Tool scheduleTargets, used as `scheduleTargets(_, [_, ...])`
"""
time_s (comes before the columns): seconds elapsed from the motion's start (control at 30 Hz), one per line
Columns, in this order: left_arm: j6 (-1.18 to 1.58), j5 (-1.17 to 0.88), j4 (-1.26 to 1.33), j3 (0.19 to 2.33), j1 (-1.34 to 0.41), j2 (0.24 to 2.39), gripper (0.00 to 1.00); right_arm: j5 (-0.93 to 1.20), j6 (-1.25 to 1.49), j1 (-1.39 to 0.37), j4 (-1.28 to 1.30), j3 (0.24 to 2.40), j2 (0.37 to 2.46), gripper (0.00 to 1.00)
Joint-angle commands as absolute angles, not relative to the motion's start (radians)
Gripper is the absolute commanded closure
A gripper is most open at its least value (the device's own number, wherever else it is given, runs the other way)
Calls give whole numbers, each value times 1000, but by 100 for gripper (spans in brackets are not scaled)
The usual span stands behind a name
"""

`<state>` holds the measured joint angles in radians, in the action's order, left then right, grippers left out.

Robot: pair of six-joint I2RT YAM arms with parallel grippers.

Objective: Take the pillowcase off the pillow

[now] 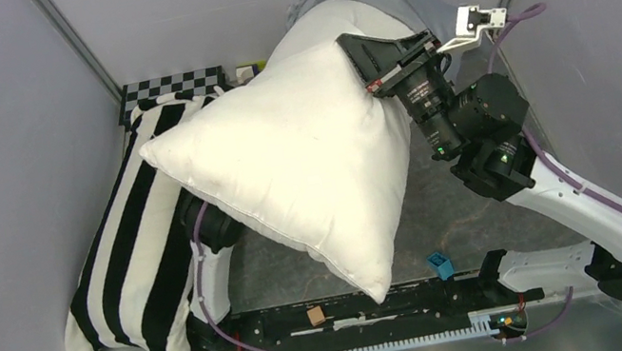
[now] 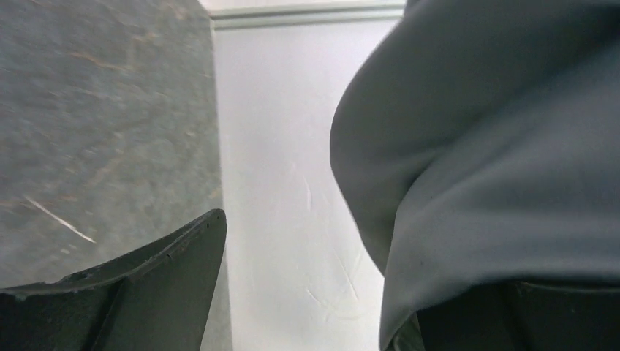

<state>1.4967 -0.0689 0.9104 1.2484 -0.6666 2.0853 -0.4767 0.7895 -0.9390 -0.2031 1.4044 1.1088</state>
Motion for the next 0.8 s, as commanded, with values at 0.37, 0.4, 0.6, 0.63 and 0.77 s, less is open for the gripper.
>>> scheduleTargets(0.37, [1468, -119, 794, 1220, -515, 2127, 6, -464, 797, -944, -429, 1392, 928, 100])
scheduleTargets(0.4, [1453, -124, 794, 1191, -511, 2098, 6, -476, 775, -943, -415, 1392, 924, 100])
scheduleTargets(0.6, [1244, -155, 609, 1017, -532, 1806, 0, -598, 645, -944, -422, 1261, 862, 100])
scheduleTargets(0.63, [1204, -143, 555, 992, -534, 1745, 0, -609, 613, -943, -433, 1249, 860, 100])
scheduleTargets(0.77, [1123, -120, 368, 864, -527, 1541, 0, -603, 455, -944, -449, 1245, 881, 100])
